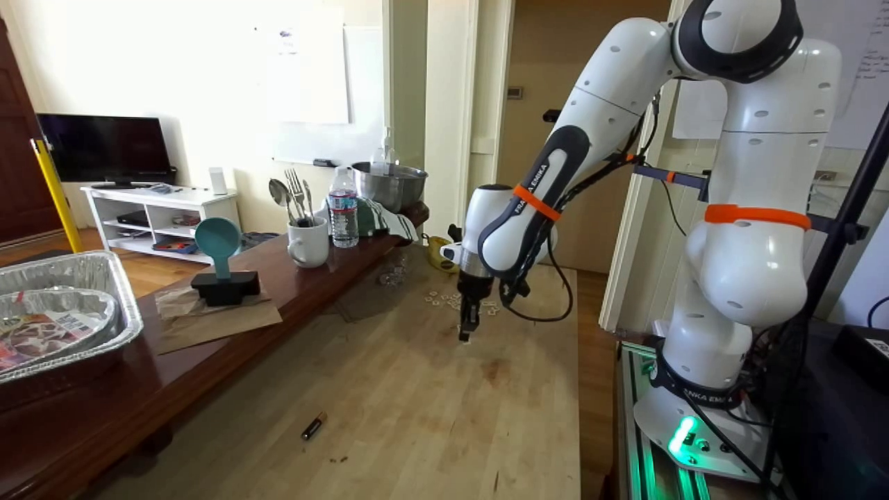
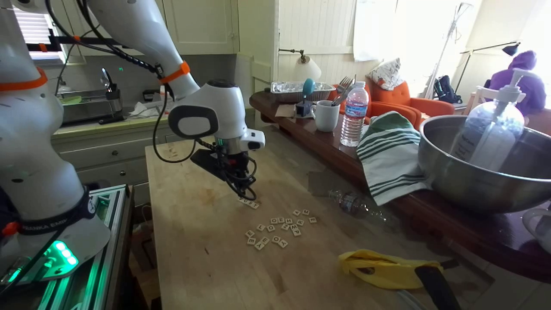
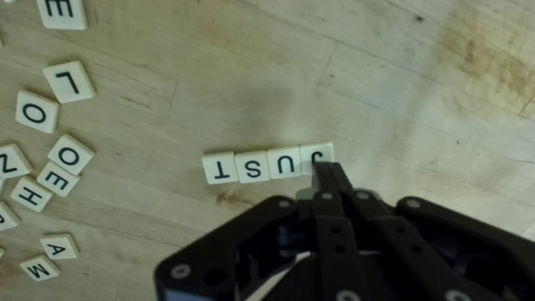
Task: Align the blocks on the table
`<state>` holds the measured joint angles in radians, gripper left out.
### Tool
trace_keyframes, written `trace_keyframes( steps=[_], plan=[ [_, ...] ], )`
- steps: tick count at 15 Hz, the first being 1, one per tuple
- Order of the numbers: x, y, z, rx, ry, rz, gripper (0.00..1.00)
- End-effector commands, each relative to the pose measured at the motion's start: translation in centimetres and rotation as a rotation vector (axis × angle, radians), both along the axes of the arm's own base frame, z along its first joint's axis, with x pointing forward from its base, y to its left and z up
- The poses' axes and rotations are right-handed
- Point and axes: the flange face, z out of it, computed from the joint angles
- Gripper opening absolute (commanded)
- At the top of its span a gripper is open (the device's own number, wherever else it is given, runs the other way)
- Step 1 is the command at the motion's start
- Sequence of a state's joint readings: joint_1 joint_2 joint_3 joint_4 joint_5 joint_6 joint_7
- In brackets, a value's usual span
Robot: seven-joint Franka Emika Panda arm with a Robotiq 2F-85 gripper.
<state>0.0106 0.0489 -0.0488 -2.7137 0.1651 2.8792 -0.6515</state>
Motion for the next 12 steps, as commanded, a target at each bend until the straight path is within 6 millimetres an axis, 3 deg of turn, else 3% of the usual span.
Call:
trace_keyframes(
  steps=[1,8,12],
  plan=[
    [0.5,0.2,-1.4,0.008,-0.018,0.001,0.00],
    [0.5,0.8,-2.1,0.077,-0.014,-0.005,0.00],
    [-0.8,0.2,-2.9,0.069,0.017,0.015,0.00]
  ],
)
